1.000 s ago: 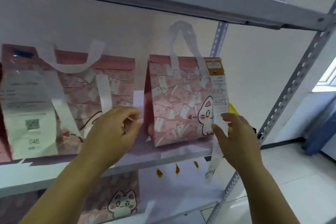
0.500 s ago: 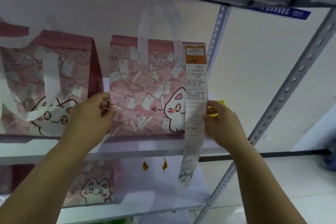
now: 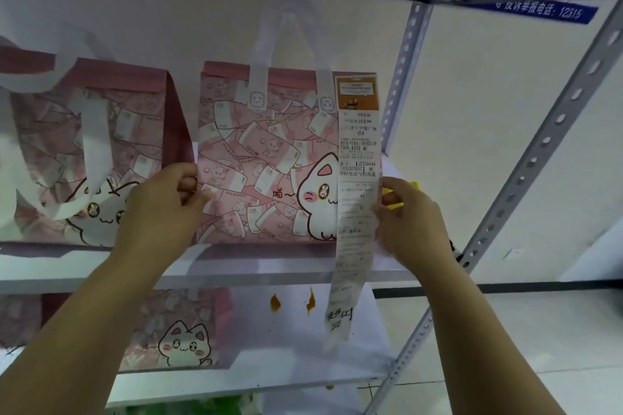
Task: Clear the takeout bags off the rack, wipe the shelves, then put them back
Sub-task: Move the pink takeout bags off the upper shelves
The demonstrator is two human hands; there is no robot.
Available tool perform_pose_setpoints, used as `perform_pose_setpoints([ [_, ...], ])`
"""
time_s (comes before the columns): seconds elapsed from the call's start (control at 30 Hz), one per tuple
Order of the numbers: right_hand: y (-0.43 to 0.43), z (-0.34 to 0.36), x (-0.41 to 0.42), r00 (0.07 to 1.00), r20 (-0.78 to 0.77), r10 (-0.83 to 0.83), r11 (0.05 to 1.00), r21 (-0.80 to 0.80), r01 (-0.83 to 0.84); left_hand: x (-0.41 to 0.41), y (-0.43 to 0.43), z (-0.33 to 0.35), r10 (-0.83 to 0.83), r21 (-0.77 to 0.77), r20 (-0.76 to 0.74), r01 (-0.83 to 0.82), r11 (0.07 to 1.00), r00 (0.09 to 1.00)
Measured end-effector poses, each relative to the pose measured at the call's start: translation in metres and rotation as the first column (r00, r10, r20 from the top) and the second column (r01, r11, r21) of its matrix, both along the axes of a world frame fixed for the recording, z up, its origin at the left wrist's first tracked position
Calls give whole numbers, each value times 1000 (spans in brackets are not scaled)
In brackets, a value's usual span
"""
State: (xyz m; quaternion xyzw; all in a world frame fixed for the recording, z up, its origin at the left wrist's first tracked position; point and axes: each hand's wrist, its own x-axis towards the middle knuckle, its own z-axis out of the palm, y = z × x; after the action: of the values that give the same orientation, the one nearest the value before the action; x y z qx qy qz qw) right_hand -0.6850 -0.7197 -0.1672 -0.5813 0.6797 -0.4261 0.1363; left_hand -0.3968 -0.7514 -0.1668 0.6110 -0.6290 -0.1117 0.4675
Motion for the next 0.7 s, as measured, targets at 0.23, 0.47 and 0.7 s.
perform_pose_setpoints([
  [0.23, 32, -3, 3, 992, 124, -7, 995, -99, 19, 2, 30, 8, -54, -20, -54, 53, 998, 997],
  [0.47, 104, 1, 22, 988, 119, -97, 981, -158, 115, 18, 76, 14, -204, -55, -45, 201, 978, 978],
  [0.7, 209, 0, 52, 973, 129, -191, 966, -153, 210, 43, 134, 9, -374, -57, -53, 371, 927, 926],
])
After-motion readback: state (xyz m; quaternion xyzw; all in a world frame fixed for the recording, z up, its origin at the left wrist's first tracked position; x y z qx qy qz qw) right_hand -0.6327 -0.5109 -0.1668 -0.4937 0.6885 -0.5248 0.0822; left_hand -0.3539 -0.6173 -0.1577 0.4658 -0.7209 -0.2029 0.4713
